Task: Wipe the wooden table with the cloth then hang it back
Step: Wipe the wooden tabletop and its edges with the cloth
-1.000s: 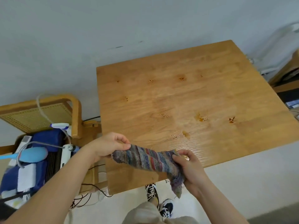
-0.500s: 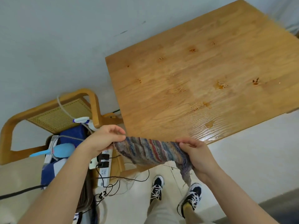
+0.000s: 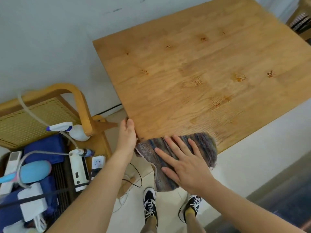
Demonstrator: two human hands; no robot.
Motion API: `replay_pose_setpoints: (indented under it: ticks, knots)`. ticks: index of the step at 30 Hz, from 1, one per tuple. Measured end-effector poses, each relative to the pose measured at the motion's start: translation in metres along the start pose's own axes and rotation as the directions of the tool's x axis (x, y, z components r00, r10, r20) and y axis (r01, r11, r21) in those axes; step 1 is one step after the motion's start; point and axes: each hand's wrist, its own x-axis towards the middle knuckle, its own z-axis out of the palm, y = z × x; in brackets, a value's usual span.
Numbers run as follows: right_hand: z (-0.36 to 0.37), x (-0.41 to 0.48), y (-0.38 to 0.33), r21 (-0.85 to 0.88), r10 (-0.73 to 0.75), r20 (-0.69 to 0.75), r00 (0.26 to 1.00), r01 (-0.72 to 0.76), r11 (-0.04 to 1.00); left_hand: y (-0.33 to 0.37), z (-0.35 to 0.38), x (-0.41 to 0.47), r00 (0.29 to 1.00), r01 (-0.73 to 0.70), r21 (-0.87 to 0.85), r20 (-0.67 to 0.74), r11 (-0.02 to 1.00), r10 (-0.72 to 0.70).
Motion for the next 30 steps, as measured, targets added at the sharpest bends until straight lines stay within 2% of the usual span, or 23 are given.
replay_pose_setpoints:
  ticks: [2,4,6,8,10,12,14,16,18,20,22,24,26,30]
  knots:
    - [-0.005,0.014,0.002,-0.014,-0.027,0.008,1.000,0.027,1.000,-0.009,0.001,-0.001,0.999,0.032,-0.027,0.000,0.999,-0.032]
    - [-0.016,0.049,0.005,0.001,-0.008,-0.016,1.000,0.008,1.000,-0.016,0.001,-0.004,0.985,0.170,-0.148,0.048,0.974,-0.164]
    - [-0.026,0.085,0.007,0.023,0.079,-0.048,0.996,-0.078,0.997,-0.019,-0.002,-0.006,0.954,0.295,-0.246,0.133,0.923,-0.269]
    - [-0.030,0.099,0.004,0.037,0.152,-0.076,0.985,-0.149,0.988,-0.015,-0.002,-0.003,0.946,0.316,-0.276,0.165,0.908,-0.279]
    - [-0.024,0.086,0.003,0.050,0.159,-0.090,0.983,-0.155,0.987,-0.005,0.006,0.006,0.960,0.280,-0.274,0.073,0.920,-0.271]
    - [-0.016,0.057,0.006,0.036,0.115,-0.083,0.990,-0.113,0.993,0.008,0.018,0.018,0.968,0.212,-0.225,-0.085,0.951,-0.236]
    - [-0.012,0.031,0.019,0.011,0.041,-0.059,0.997,-0.041,0.999,0.018,0.030,0.025,0.966,0.109,-0.095,-0.223,0.990,-0.128]
    - [-0.013,0.024,0.037,0.001,-0.017,-0.049,0.999,0.017,1.000,0.018,0.036,0.028,0.953,0.044,-0.049,-0.297,0.998,-0.057]
    - [-0.020,0.041,0.050,0.020,0.032,-0.074,0.997,-0.031,0.999,0.014,0.036,0.032,0.943,0.066,-0.093,-0.319,0.993,-0.092]
    - [-0.031,0.075,0.060,0.050,0.165,-0.125,0.978,-0.160,0.986,0.012,0.037,0.035,0.936,0.092,-0.111,-0.329,0.990,-0.123]
    - [-0.037,0.099,0.063,0.066,0.257,-0.138,0.957,-0.250,0.966,0.011,0.040,0.036,0.928,0.079,-0.025,-0.364,0.997,-0.082]
    - [-0.036,0.102,0.058,0.069,0.269,-0.134,0.954,-0.262,0.963,0.014,0.043,0.033,0.917,0.054,0.079,-0.399,0.995,-0.018]
    - [-0.032,0.086,0.046,0.055,0.202,-0.108,0.973,-0.197,0.979,0.018,0.044,0.029,0.910,0.046,0.133,-0.415,0.990,0.013]
    - [-0.026,0.064,0.047,-0.041,-0.053,-0.080,0.995,0.050,0.998,0.024,0.046,0.027,0.891,0.071,0.271,-0.449,0.960,0.061]
